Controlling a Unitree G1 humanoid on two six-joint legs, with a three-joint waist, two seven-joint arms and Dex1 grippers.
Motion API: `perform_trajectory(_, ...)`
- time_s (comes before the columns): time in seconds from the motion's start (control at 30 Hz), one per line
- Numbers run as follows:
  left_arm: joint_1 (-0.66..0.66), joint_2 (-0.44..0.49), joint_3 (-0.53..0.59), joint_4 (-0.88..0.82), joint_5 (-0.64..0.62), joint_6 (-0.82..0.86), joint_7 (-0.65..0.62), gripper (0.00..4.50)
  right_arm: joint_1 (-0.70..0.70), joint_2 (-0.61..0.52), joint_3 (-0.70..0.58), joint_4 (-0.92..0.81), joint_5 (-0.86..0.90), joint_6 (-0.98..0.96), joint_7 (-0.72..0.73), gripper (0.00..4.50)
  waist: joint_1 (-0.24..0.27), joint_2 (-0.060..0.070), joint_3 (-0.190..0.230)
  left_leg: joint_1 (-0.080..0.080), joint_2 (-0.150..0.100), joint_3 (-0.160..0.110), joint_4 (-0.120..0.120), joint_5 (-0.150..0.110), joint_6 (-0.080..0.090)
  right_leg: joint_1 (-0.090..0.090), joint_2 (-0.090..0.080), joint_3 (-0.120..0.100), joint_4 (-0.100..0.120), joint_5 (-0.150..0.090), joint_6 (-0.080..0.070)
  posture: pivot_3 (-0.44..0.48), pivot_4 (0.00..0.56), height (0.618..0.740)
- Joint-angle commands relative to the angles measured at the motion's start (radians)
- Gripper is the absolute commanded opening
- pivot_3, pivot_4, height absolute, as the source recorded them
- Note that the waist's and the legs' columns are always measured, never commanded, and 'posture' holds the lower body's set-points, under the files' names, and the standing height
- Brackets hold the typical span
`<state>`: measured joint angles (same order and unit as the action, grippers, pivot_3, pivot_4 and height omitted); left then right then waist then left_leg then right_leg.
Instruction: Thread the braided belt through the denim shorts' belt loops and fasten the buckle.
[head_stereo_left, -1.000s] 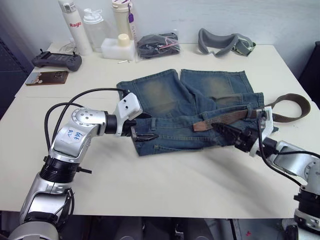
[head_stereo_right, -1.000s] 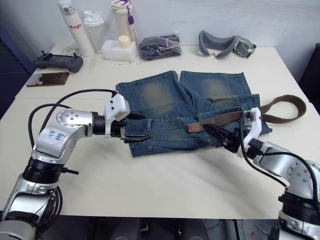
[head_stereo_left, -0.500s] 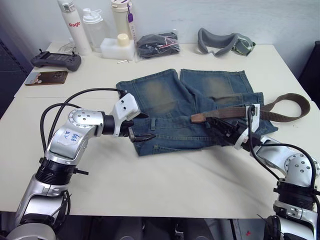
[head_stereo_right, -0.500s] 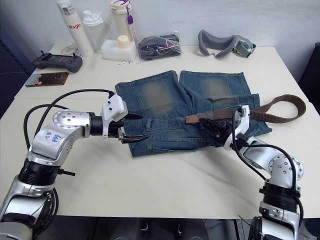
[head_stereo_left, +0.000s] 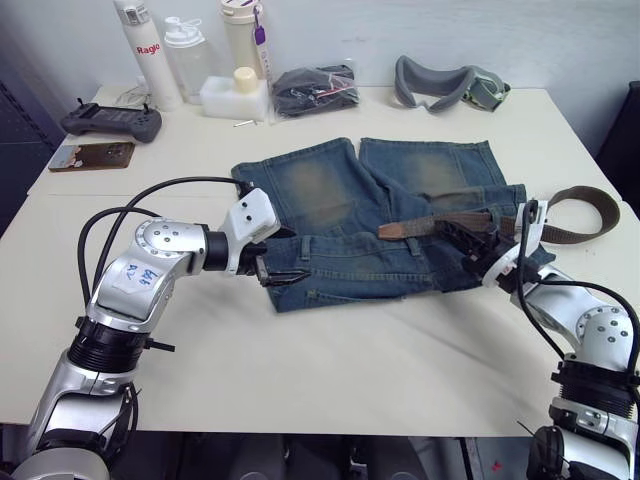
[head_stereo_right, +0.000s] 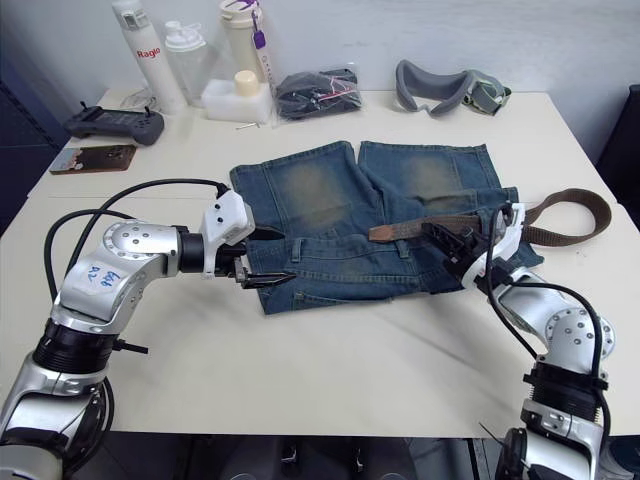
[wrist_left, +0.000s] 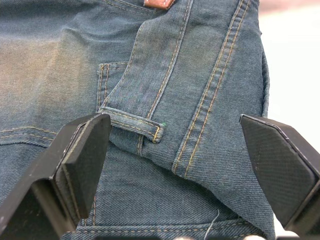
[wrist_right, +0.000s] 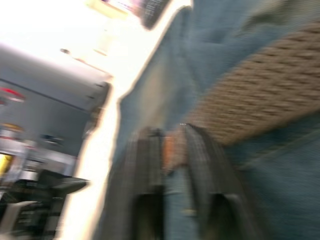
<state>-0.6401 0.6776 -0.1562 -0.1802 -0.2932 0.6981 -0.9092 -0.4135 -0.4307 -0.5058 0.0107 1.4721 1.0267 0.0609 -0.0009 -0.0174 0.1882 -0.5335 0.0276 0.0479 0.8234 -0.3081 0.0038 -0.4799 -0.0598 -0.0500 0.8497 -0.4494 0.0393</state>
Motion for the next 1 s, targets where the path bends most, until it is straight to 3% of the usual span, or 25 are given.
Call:
perform_trajectory(0.03, 0.006, 0.015, 0.029, -0.032, -0.007, -0.007, 0.001, 4.50, 0.026, 0.005, -0.035, -0.027, 0.057, -0.024, -0.040, 2.67, 0.001, 0.000, 0.000, 0.000, 0.000, 0.000, 0.000, 0.000, 0.000, 0.000, 0.000, 0.000, 0.000, 0.000, 0.000, 0.000, 0.150, 0.656)
perform_trajectory(0.17, 0.001, 0.014, 0.025, -0.032, -0.007, -0.005, 0.000, 4.50, 0.047, 0.028, -0.018, -0.024, 0.079, -0.031, -0.064, 4.46, 0.000, 0.000, 0.000, 0.000, 0.000, 0.000, 0.000, 0.000, 0.000, 0.000, 0.000, 0.000, 0.000, 0.000, 0.000, 0.000, 0.150, 0.656)
perform_trajectory(0.47, -0.015, 0.023, 0.025, -0.014, 0.005, -0.021, -0.011, 4.50, 0.056, 0.058, -0.006, -0.008, 0.056, -0.069, -0.071, 4.46, 0.000, 0.000, 0.000, 0.000, 0.000, 0.000, 0.000, 0.000, 0.000, 0.000, 0.000, 0.000, 0.000, 0.000, 0.000, 0.000, 0.150, 0.656)
perform_trajectory(0.7, -0.022, 0.013, 0.013, -0.014, 0.009, -0.023, -0.008, 4.50, -0.026, 0.112, 0.043, 0.087, -0.019, -0.121, -0.008, 4.46, -0.002, 0.000, 0.000, 0.000, 0.000, 0.001, 0.000, 0.000, 0.000, -0.001, 0.000, 0.001, 0.000, 0.000, 0.000, 0.000, 0.150, 0.656)
perform_trajectory(0.8, -0.025, 0.014, 0.011, -0.011, 0.012, -0.027, -0.009, 4.50, -0.051, 0.120, 0.058, 0.130, -0.052, -0.121, 0.018, 3.63, -0.002, 0.000, 0.000, 0.000, 0.001, 0.001, 0.000, 0.000, 0.000, -0.001, 0.001, 0.001, 0.000, 0.000, 0.000, 0.000, 0.150, 0.656)
perform_trajectory(1.0, -0.014, 0.012, 0.013, -0.019, 0.014, -0.024, -0.003, 4.50, -0.063, 0.109, 0.047, 0.150, -0.081, -0.117, 0.060, 0.71, -0.001, 0.000, 0.000, 0.000, 0.001, 0.001, 0.000, 0.000, 0.000, -0.001, 0.000, 0.001, 0.000, 0.000, 0.000, 0.000, 0.150, 0.656)
